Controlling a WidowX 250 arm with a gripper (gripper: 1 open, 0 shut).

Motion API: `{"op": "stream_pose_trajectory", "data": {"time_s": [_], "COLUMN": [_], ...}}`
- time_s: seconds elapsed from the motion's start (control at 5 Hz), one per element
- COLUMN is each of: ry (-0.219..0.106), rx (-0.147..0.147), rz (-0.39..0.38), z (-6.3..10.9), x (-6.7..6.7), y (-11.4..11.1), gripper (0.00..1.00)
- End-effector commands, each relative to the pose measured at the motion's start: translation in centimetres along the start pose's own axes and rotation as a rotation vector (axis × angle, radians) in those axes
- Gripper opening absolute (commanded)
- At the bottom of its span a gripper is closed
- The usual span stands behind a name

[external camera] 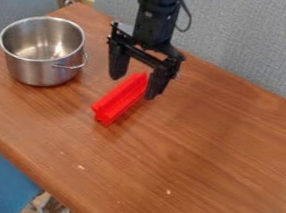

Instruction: Put the red object in the metal pot

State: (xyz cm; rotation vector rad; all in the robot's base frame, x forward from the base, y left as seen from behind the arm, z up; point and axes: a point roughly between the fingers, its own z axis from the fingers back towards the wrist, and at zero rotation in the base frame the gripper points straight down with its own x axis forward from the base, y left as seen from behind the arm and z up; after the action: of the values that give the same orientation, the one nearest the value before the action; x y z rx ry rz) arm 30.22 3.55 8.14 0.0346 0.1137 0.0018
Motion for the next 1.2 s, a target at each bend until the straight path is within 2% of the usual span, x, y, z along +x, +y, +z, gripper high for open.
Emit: {"op": "stream_pose_trajectory", "data": {"time_s": [0.0, 1.0], "ry": [-0.051, -0.079], "rx": [0.013, 0.015], "rz": [0.003, -0.052], "z": [0.4, -2.9], "x": [0.9, 3.4], "y": [1.2, 2.6], "gripper": [1.0, 1.0]}}
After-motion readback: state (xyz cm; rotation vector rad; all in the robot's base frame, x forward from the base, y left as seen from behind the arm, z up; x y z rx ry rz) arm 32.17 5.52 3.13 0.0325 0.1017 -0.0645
